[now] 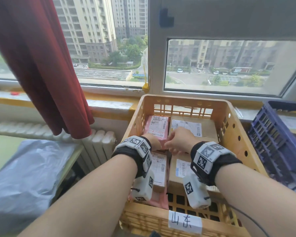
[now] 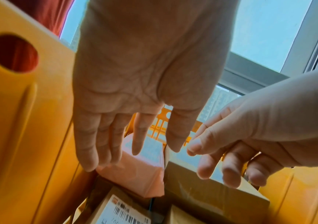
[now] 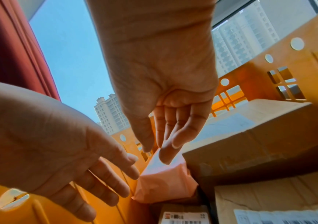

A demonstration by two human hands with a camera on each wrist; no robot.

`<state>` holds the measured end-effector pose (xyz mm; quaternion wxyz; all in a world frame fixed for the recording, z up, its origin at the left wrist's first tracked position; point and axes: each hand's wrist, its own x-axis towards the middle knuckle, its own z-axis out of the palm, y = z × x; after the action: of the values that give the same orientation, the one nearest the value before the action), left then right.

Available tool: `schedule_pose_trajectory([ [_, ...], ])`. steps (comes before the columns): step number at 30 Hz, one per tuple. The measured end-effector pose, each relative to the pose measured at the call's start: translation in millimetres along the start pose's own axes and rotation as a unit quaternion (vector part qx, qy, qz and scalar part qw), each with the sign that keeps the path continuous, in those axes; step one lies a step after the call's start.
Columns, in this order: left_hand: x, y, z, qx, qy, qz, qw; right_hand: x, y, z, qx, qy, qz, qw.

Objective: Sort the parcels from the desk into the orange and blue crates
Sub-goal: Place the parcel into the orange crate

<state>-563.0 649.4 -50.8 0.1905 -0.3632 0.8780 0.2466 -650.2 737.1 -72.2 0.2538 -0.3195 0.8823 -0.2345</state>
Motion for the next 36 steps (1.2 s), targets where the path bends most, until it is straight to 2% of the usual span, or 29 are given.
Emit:
schedule_pose_trajectory([
  [6, -11, -9, -12, -0.074, 0.061, -0.019, 0.995, -8, -27, -3, -0.008, -0.002, -0.032, 0.999],
  [12, -19, -21, -33, -0.222, 0.069, -0.009, 0.973, -19, -62, -8, 0.007, 0.027, -0.067, 0.997],
  [18, -41, -49, -62, -0.249, 0.177, 0.033, 0.952, -32, -110, -7, 0.007, 0.069, -0.082, 0.994],
  [25, -67, -133, -80, -0.275, 0.291, -0.013, 0.916, -44, -186, 39, 0.071, 0.066, -0.123, 0.988],
  [33, -113, -276, -74, -0.317, 0.326, -0.08, 0.887, -67, -276, 147, 0.088, 0.001, -0.168, 0.982],
  [36, -134, -325, -68, -0.327, 0.331, -0.077, 0.882, -76, -304, 189, 0.09, -0.017, -0.183, 0.979],
])
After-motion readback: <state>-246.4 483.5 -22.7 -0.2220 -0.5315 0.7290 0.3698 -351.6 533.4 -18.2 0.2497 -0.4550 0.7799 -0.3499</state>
